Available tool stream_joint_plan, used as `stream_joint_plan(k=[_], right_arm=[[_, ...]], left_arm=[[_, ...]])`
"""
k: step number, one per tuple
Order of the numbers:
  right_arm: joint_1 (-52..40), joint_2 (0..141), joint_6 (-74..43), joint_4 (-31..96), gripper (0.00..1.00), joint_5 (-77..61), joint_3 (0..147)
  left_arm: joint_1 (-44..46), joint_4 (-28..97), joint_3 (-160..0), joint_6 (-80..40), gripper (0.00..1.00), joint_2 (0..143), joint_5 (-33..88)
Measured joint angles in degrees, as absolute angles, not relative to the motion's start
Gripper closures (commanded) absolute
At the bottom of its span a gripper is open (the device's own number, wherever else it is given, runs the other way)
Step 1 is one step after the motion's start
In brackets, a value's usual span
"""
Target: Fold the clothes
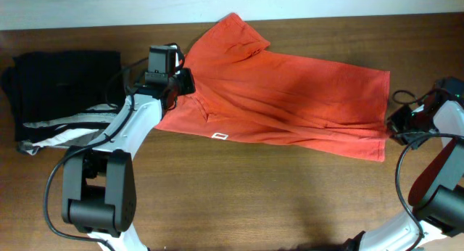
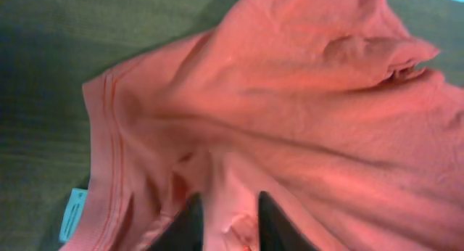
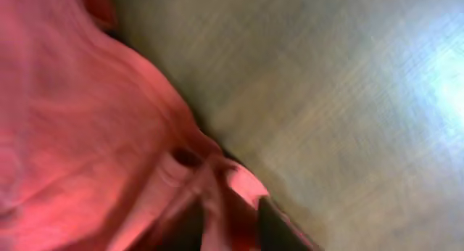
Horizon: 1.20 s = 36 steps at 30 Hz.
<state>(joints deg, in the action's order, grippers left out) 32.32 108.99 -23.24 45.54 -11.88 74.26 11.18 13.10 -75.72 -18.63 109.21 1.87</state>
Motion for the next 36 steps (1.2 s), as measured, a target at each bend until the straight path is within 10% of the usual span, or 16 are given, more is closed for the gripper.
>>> stream_joint_plan(k=[12, 19, 21, 23, 36], right_arm=[[32.1, 109.25, -16.32, 52.9, 0.4, -27.18, 85.58], [32.08, 109.19, -9.5, 71.02, 0.6, -26.85, 95.98], [31.86, 109.19, -7.22, 74.85, 0.81, -26.7, 96.07], [31.2, 109.19, -5.78, 77.43, 0.96, -26.15, 96.07], [21.19, 109.19, -9.15, 76.97, 0.96, -13.52, 85.71]], left_arm=[[11.18, 23.05, -83.53, -11.49, 0.44, 108.38, 2.57], [11.18, 40.36, -87.11, -9.06, 0.85, 101.91, 2.96], [11.18, 44.58, -87.29, -9.1, 1.0, 101.36, 3.03], [11.18, 48.66, -87.15, -8.67, 1.0, 101.38, 3.16], [11.18, 51.27, -84.25, -8.58, 1.0, 109.25, 3.2]])
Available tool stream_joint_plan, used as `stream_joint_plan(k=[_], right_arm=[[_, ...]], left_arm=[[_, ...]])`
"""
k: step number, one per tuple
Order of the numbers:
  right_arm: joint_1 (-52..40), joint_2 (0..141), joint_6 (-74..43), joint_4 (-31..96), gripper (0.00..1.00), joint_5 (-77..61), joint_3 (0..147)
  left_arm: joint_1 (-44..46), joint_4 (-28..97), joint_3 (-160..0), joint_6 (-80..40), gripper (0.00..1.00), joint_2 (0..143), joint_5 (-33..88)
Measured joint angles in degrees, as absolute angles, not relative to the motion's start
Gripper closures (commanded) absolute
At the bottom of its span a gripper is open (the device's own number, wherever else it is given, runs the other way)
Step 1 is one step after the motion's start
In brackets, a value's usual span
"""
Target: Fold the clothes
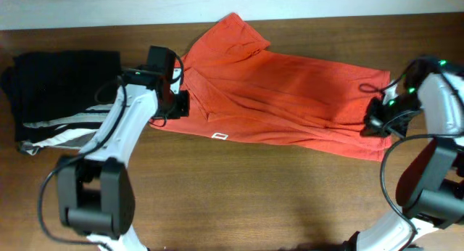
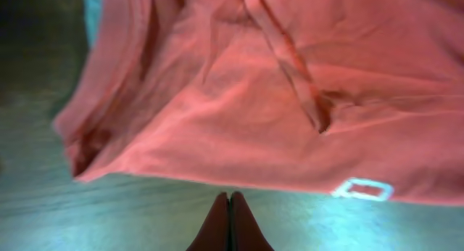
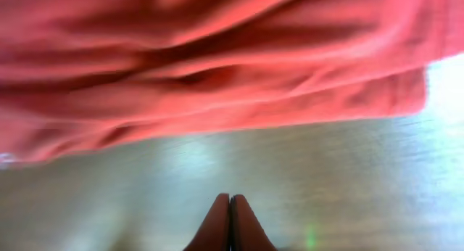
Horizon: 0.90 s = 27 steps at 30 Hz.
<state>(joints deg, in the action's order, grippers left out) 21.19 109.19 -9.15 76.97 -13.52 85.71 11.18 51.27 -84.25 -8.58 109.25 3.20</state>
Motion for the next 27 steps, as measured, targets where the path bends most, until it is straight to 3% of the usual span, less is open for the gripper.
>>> stream_joint_plan(k=[10, 15, 27], right_arm=[[21.82, 109.21, -13.47, 62.35, 0.96, -7.29, 71.07], [21.82, 109.21, -13.58, 57.12, 0.96, -6.63, 68.29], [21.8, 109.21, -14.76, 55.66, 0.96, -4.64, 66.46]], left_arm=[[11.18, 48.25, -84.03, -8.58, 0.98, 117.62, 3.18], [11.18, 48.93, -83.88, -8.56, 0.89, 117.82, 3.18], [11.18, 48.8, -83.88, -10.13, 0.88, 119.85, 3.18]])
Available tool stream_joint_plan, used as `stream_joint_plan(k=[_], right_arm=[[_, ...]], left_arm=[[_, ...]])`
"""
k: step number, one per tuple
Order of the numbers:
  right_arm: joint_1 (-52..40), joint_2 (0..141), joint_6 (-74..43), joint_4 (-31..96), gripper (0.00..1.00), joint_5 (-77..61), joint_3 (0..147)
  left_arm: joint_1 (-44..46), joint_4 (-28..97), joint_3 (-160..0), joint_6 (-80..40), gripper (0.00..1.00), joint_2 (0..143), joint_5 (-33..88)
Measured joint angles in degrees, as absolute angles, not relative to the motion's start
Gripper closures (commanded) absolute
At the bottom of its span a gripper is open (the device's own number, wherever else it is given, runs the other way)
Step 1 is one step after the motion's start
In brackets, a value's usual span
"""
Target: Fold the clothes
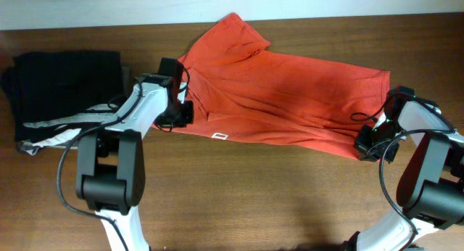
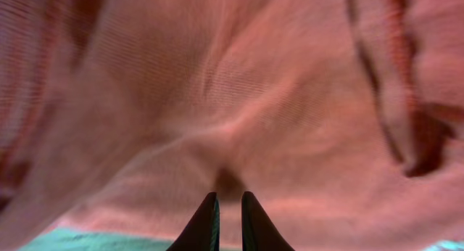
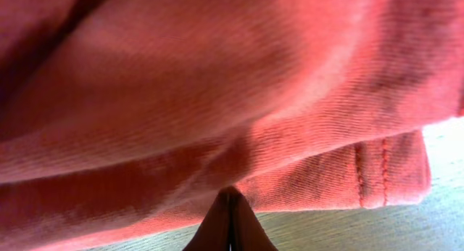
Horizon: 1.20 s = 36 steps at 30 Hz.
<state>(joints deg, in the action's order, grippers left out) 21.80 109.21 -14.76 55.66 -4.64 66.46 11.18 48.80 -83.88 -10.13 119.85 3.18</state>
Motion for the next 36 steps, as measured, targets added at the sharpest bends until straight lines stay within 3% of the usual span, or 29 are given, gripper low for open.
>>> stream_joint_plan(k=[3, 11, 24, 36], right_arm=[[21.82, 109.21, -15.25, 55.64, 0.96, -4.27, 66.41], [21.8, 109.19, -17.1, 56.51, 0.96, -1.52, 66.39], [21.8, 109.12, -20.6, 56.95, 0.88, 6.0, 66.04], [21.98, 109.14, -20.8, 63.18, 0.84, 8.14, 73.19]], left_arm=[[11.18, 48.64, -84.27, -10.48, 0.99, 120.55, 3.42], [11.03, 50.59, -85.17, -10.72, 1.0, 121.16, 3.53], [11.14, 66.61, -85.27, -11.62, 1.0, 122.39, 7.14], [11.11, 68.01, -84.9, -11.81, 1.0, 122.48, 8.34]])
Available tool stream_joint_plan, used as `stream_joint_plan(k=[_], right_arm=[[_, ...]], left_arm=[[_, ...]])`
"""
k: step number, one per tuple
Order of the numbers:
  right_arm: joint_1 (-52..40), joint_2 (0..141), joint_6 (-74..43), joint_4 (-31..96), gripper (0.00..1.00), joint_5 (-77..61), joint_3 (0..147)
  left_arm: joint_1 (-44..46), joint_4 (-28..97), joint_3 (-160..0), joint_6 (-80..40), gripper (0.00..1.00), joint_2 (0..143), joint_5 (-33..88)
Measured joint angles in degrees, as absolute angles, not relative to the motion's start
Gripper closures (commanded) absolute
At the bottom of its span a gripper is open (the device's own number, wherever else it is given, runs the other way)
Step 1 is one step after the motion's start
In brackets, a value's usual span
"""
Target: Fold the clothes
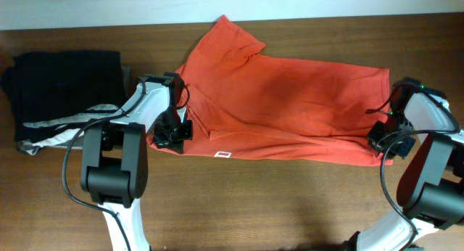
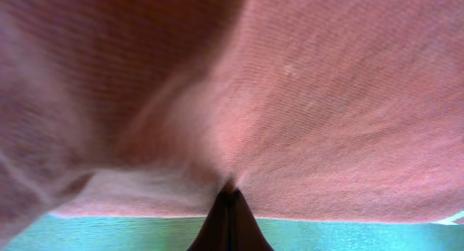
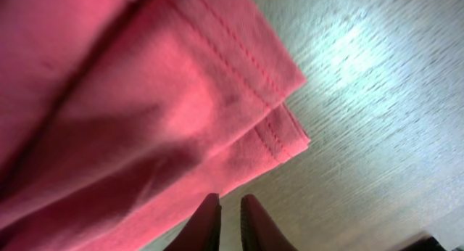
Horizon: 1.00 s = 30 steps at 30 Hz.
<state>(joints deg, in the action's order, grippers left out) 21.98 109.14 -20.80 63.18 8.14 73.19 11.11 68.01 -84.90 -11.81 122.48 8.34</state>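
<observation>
An orange shirt (image 1: 290, 99) lies spread across the wooden table (image 1: 290, 207), with a sleeve pointing to the far edge and a white label (image 1: 223, 154) at its near hem. My left gripper (image 1: 172, 135) sits at the shirt's near left edge. In the left wrist view it (image 2: 230, 193) is shut, with the orange cloth (image 2: 304, 99) puckering into its tips. My right gripper (image 1: 380, 141) is at the near right corner. In the right wrist view its fingers (image 3: 230, 204) stand a narrow gap apart over bare wood, beside the stitched hem (image 3: 268, 128).
A folded black garment (image 1: 65, 84) with white stripes (image 1: 65, 124) lies at the far left of the table, close to the left arm. A pale wall strip runs along the far edge of the table.
The shirt's near hem and its label now lie closer to the front edge. My left gripper has moved frontward and shut on the cloth. My right gripper moved right to the corner, its fingers now slightly parted.
Both grippers first held shirt cloth, the left at the collar side, the right at the far right end. Then both were shut and empty, off the near hem. Then both touched the hem. Now the hem lies nearer the front, with the left gripper holding it.
</observation>
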Motion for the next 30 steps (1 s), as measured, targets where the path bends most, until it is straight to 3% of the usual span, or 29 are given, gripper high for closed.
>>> stream_joint_plan(k=[3, 9, 30], right_arm=[[21.98, 109.14, -20.75, 63.33, 0.84, 8.14, 73.52], [21.98, 109.14, -20.75, 64.1, 0.96, 8.14, 73.52], [26.94, 109.14, -20.82, 54.52, 0.96, 8.12, 67.77]], left_arm=[[11.14, 67.96, -84.84, -11.81, 1.0, 122.48, 8.91], [11.14, 67.22, -84.55, -11.84, 1.0, 122.34, 9.3], [11.14, 64.82, -84.4, -13.1, 1.0, 121.93, 10.52]])
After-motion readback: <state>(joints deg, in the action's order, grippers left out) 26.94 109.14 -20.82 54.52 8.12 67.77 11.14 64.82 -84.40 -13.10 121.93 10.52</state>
